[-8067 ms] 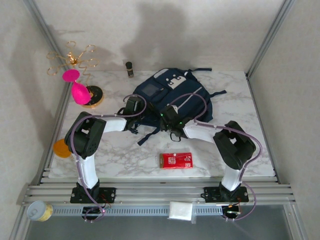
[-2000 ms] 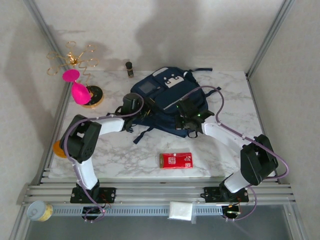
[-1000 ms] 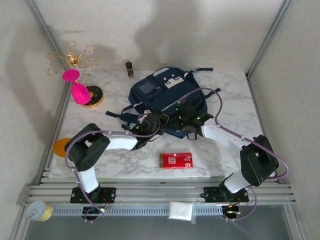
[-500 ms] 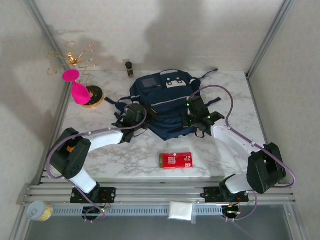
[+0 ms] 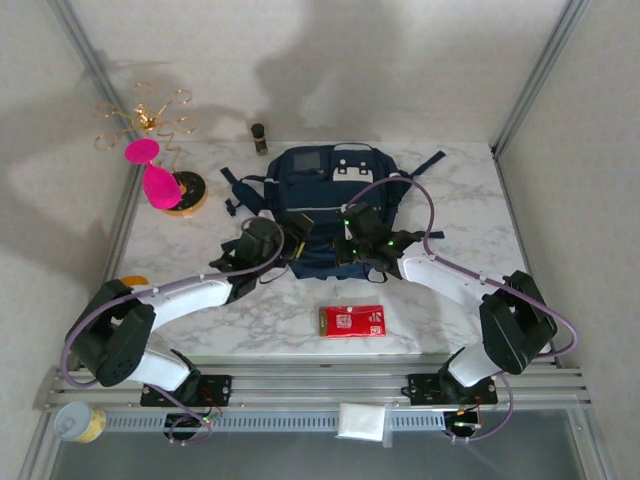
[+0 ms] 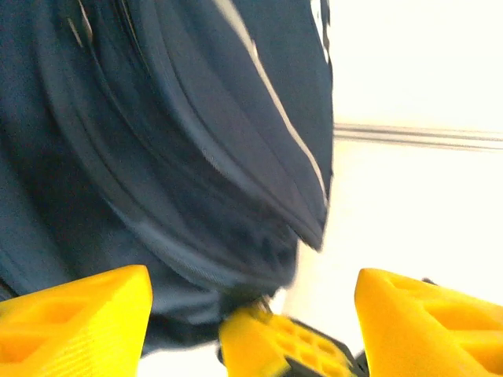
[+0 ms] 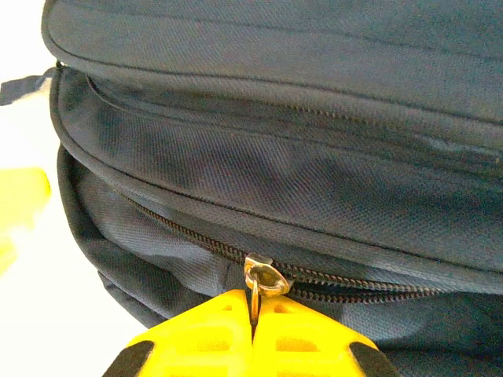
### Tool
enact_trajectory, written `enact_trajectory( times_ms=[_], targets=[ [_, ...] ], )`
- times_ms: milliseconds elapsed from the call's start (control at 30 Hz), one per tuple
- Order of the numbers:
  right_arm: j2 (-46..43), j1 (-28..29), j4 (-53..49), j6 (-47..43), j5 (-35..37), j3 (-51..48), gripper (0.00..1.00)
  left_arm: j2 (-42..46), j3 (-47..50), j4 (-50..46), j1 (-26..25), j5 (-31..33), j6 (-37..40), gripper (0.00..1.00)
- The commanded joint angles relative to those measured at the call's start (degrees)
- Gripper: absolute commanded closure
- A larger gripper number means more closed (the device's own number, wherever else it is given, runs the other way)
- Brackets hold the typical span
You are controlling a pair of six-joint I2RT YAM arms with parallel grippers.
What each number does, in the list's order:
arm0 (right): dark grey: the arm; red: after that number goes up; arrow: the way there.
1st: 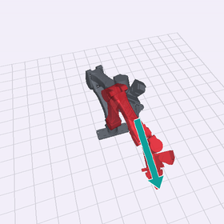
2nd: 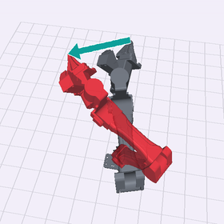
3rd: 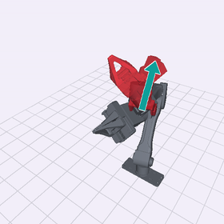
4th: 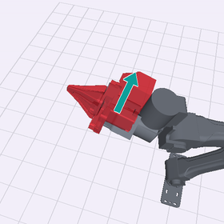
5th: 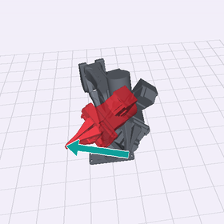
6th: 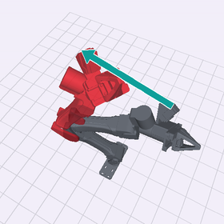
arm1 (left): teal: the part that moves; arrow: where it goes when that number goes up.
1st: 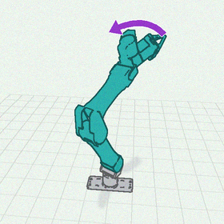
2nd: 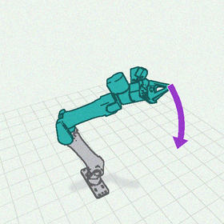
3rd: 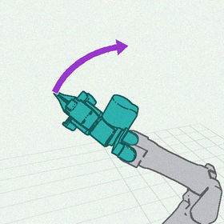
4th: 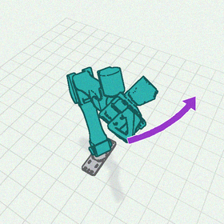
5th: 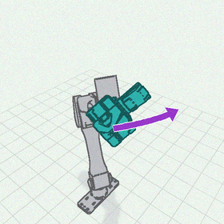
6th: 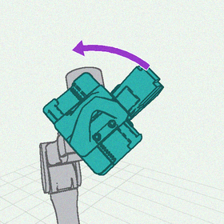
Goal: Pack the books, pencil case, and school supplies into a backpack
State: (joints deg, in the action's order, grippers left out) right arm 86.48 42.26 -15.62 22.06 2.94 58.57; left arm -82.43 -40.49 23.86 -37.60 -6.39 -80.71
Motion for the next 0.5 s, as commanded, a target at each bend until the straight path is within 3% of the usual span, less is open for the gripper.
enact_trajectory(
  times_ms=[0, 133, 267, 367, 467],
  targets=[
    [0.53, 0.63, 2.44, 0.97, -1.32, 0.87, 1.00, -2.82, 0.99, 4.48, -1.56, 4.28, -9.99, 0.31],
    [-0.14, 0.63, 3.11, 0.88, 0.37, -0.27, 1.00, -6.62, -2.22, 3.79, -3.85, 7.00, -12.98, 0.38],
    [-0.18, 0.65, 2.99, 0.48, 1.24, -0.90, 1.00, -10.89, -5.11, 1.81, -5.29, 11.23, -15.04, 0.51],
    [0.10, 0.69, 3.22, 0.47, 0.18, -1.00, 1.00, -14.64, -6.63, 3.40, -5.16, 13.78, -15.25, 0.68],
    [-0.22, 0.63, 2.91, 0.45, -0.22, -1.22, 1.00, -17.44, -10.72, -4.23, -4.96, 17.05, -13.68, 0.87]
  ],
)
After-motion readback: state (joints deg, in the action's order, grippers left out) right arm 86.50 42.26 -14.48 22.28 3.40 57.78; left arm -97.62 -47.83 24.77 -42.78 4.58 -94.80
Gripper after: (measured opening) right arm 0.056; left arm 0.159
